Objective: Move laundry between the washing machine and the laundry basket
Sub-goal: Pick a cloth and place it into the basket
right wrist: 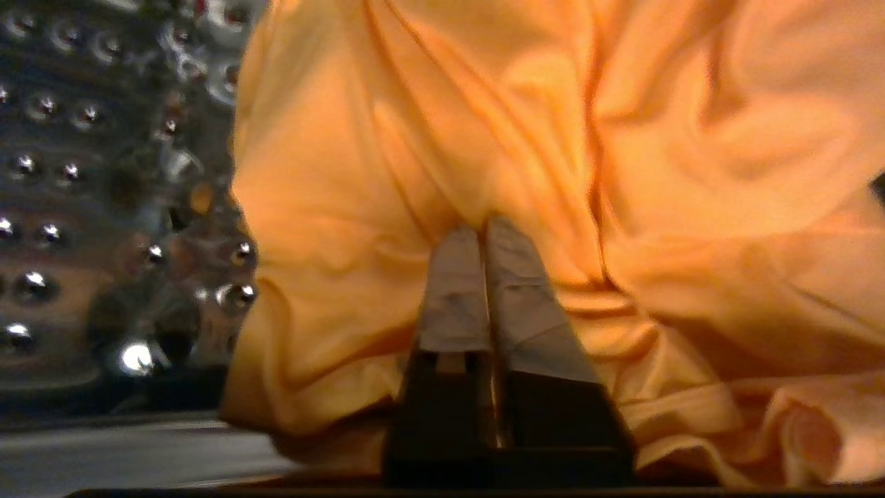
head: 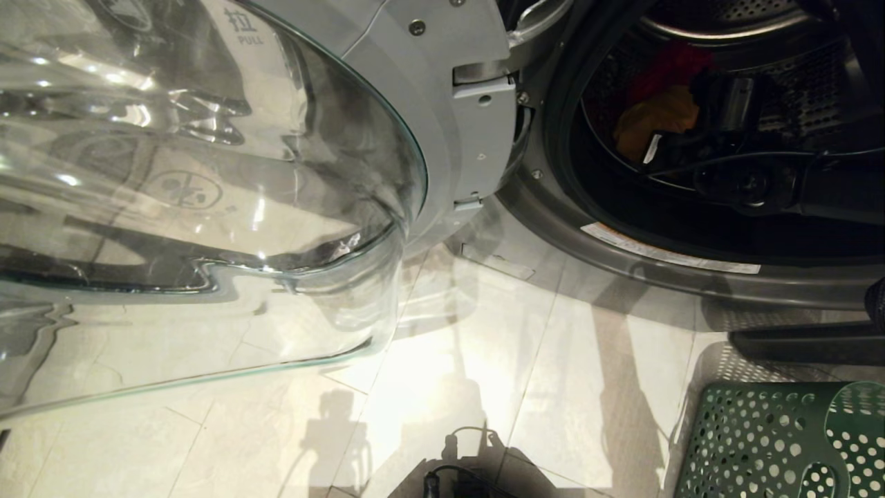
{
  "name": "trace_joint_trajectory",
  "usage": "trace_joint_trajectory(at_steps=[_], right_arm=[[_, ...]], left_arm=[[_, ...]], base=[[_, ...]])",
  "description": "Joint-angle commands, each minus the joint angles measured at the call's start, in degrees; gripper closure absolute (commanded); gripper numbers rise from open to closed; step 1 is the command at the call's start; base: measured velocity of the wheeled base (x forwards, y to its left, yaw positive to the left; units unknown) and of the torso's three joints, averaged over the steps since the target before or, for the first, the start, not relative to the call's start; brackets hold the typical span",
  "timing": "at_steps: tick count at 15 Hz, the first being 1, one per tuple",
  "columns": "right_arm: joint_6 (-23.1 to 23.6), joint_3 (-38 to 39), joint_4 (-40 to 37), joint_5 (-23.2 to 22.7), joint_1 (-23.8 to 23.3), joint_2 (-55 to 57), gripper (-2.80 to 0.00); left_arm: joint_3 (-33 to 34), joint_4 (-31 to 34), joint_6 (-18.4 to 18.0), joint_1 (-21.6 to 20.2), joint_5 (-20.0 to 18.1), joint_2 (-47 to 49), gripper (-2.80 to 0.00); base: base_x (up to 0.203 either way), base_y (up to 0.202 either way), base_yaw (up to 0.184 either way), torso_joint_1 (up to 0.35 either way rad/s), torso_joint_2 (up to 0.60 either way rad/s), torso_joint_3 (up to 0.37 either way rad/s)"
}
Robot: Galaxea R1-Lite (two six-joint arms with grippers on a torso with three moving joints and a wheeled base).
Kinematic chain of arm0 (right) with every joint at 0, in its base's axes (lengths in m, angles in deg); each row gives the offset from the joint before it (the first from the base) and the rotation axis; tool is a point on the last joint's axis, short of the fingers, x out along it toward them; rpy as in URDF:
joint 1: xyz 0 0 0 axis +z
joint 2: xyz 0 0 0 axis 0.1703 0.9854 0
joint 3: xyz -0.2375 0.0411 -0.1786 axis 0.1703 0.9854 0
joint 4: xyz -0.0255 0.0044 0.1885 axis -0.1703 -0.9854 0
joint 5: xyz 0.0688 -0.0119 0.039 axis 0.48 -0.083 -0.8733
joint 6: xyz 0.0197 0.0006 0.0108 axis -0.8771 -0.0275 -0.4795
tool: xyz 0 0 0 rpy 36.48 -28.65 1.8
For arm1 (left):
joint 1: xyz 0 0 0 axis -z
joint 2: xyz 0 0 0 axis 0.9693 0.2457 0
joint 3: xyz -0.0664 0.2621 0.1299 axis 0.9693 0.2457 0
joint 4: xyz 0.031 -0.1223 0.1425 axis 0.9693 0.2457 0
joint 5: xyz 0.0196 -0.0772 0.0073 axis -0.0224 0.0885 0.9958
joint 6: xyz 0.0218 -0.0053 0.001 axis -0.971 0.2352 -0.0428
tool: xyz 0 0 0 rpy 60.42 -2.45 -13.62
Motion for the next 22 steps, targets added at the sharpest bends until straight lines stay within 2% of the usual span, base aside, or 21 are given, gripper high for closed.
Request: trace_joint_trajectory(at_steps=[1, 16, 20, 22], right_arm=[[-0.34, -0.02, 0.19, 0.17, -0.11, -0.34, 0.0], [-1.95, 1.62, -0.51, 0.15, -0.14, -6.77, 0.0], [-8.62, 1.33, -3.82, 0.55, -0.14, -7.42, 0.0], [-10.07, 1.27, -3.94, 0.62, -0.19, -6.53, 0.0]], left_arm=[[0.0, -0.01, 0.0, -0.04, -0.02, 0.09, 0.0], [0.0, -0.01, 0.0, -0.04, -0.02, 0.09, 0.0], [0.0, -0.01, 0.0, -0.04, -0.02, 0.09, 0.0], [0.0, -0.01, 0.0, -0.04, -0.02, 0.09, 0.0]], base=[[0.0, 0.0, 0.0, 0.0, 0.0, 0.0], [0.0, 0.0, 0.0, 0.0, 0.0, 0.0], [0.0, 0.0, 0.0, 0.0, 0.0, 0.0], [0.0, 0.0, 0.0, 0.0, 0.0, 0.0]])
